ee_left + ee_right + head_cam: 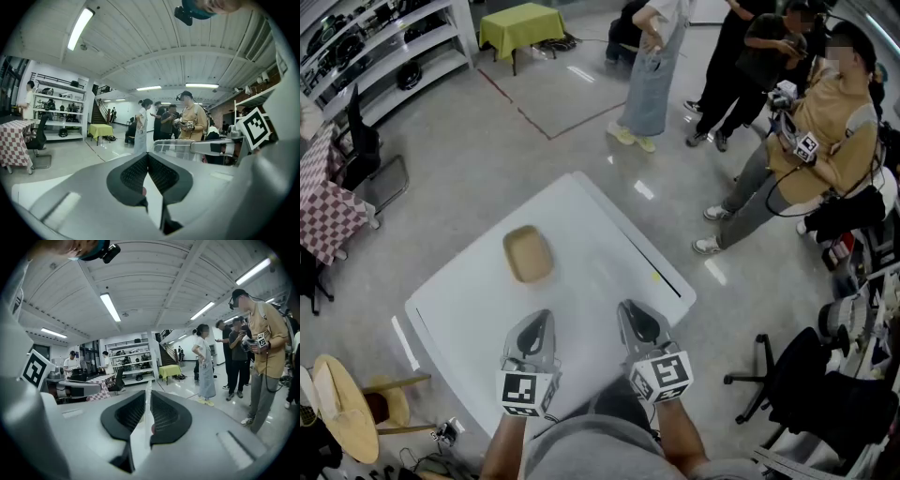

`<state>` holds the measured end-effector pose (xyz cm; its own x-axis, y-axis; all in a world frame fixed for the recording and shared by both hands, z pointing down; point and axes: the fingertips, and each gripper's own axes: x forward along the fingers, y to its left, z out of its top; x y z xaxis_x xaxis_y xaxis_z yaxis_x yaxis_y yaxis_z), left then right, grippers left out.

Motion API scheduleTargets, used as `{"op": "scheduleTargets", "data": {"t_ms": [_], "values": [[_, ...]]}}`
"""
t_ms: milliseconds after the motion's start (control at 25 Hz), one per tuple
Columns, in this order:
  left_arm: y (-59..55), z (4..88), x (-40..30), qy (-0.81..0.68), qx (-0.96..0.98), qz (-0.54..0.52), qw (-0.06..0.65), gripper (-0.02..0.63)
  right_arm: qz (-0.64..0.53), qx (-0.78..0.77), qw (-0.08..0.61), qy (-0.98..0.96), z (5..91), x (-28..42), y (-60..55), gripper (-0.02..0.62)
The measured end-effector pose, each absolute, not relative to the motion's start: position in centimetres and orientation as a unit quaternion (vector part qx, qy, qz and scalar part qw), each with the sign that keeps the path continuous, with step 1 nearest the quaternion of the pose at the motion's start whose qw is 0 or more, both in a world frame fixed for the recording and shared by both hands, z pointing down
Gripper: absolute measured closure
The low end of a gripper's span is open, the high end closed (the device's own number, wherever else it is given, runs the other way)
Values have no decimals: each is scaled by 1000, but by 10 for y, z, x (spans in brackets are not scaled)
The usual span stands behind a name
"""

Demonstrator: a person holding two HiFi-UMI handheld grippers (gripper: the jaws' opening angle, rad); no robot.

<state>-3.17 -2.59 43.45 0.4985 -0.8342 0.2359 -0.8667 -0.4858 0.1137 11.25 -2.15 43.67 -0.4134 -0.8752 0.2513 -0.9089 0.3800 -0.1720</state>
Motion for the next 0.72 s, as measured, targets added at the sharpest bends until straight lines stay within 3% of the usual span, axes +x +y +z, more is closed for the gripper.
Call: {"op": "scheduleTargets", "data": {"t_ms": [720], "values": [[-23, 437, -32, -495, 859, 77, 106, 595, 139, 541, 54, -828, 437, 114, -17, 555]]}}
